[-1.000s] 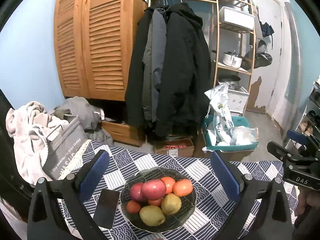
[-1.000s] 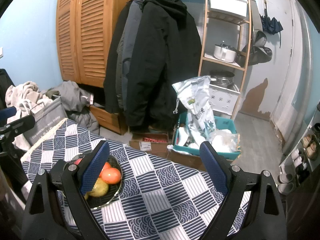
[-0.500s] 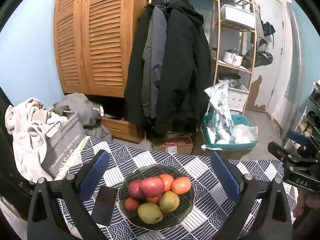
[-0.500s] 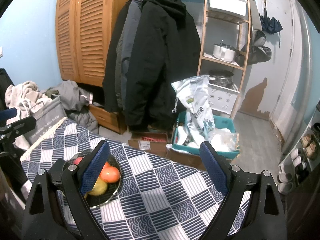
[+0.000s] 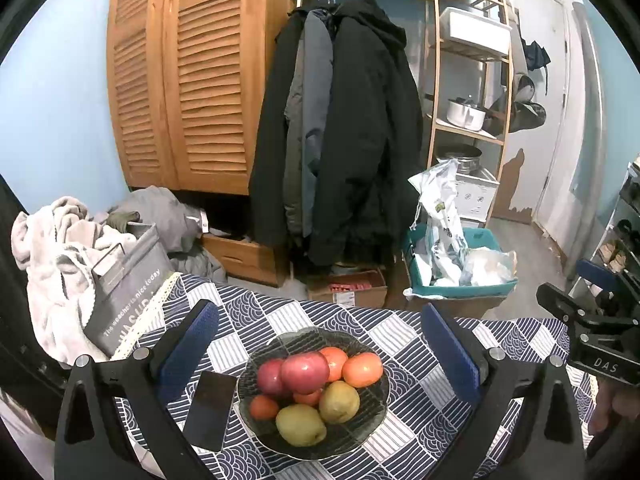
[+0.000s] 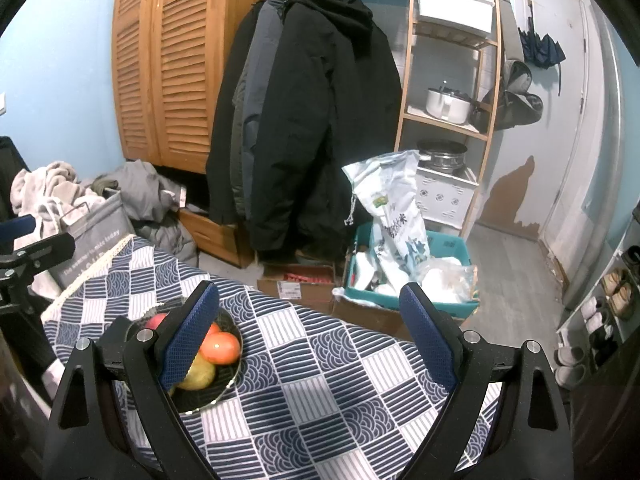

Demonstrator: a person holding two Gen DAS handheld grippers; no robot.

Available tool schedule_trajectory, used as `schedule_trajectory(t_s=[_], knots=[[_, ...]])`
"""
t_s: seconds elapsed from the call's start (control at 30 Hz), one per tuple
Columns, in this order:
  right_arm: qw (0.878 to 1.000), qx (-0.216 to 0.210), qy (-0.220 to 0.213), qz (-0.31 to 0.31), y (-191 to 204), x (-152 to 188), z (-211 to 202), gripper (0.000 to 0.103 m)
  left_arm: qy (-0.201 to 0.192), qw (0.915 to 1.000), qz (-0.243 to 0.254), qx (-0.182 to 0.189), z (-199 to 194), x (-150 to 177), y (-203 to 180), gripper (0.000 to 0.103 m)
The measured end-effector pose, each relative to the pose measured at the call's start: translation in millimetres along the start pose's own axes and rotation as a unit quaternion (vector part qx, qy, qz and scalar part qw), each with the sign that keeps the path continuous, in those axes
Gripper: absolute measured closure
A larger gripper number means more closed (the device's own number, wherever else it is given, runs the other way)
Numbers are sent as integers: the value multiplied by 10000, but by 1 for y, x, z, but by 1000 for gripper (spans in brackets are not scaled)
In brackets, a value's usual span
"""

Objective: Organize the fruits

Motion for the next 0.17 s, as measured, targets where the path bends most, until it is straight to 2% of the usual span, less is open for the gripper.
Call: schedule_trajectory(t_s=[0.17], knots=[[10000, 10, -7, 2, 0, 0, 0, 13, -2, 10000, 27, 39, -1, 0, -2, 1]])
Point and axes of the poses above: each gripper's, at about its wrist camera, not at the fingertips, and z roughly the way its jaws point, y to its left, x to its underside, the point moved 5 cm from there along z, roughly the way its jaws point, and after that the axes turned 14 degrees about -z, right-handed, at the moved point
